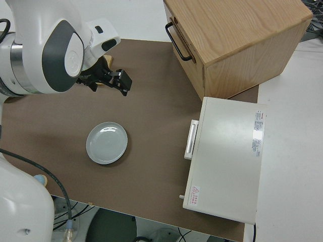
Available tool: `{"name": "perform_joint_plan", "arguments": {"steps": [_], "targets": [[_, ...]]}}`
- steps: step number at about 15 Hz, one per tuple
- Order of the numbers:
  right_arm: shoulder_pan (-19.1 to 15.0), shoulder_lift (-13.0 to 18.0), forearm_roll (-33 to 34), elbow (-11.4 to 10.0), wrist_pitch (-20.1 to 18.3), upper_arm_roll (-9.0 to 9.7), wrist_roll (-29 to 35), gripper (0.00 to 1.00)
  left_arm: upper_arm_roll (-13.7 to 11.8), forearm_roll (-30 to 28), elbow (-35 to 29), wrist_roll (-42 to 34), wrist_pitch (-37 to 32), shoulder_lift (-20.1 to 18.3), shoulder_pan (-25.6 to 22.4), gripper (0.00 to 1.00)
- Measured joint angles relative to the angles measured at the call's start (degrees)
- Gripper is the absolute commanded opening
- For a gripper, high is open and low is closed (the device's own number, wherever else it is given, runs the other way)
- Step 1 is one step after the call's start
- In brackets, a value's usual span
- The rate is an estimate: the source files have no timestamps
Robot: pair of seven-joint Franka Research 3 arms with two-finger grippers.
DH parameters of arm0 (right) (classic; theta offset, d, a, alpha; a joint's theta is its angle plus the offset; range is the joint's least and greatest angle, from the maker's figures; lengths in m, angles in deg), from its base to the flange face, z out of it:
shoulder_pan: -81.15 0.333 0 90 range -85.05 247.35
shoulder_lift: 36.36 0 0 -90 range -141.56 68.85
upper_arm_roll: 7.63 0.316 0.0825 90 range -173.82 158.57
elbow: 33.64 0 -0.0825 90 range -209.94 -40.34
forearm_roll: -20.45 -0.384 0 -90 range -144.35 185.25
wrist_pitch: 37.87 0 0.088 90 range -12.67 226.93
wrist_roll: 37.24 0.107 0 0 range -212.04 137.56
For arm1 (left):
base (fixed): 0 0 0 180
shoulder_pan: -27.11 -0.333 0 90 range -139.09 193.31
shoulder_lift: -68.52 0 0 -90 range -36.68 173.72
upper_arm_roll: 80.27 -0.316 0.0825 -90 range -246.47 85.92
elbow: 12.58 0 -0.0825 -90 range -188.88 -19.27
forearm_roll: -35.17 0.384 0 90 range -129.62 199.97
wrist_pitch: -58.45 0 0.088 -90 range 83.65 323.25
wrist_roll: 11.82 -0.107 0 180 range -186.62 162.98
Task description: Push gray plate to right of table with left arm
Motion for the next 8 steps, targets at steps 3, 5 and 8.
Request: {"name": "perform_joint_plan", "arguments": {"steps": [3, 5, 8], "targets": [[0.0, 0.0, 0.0, 0.0, 0.0, 0.0, 0.0, 0.996, 0.1, 0.0, 1.3, 0.0, 0.0, 0.2, -1.5, 0.99], [0.0, 0.0, 0.0, 0.0, 0.0, 0.0, 0.0, 0.996, 0.1, 0.0, 2.2, 0.0, 0.0, 0.2, -1.7, 0.99], [0.0, 0.0, 0.0, 0.0, 0.0, 0.0, 0.0, 0.996, 0.0, 0.0, 2.4, 0.0, 0.0, 0.2, -2.3, 0.99]]}}
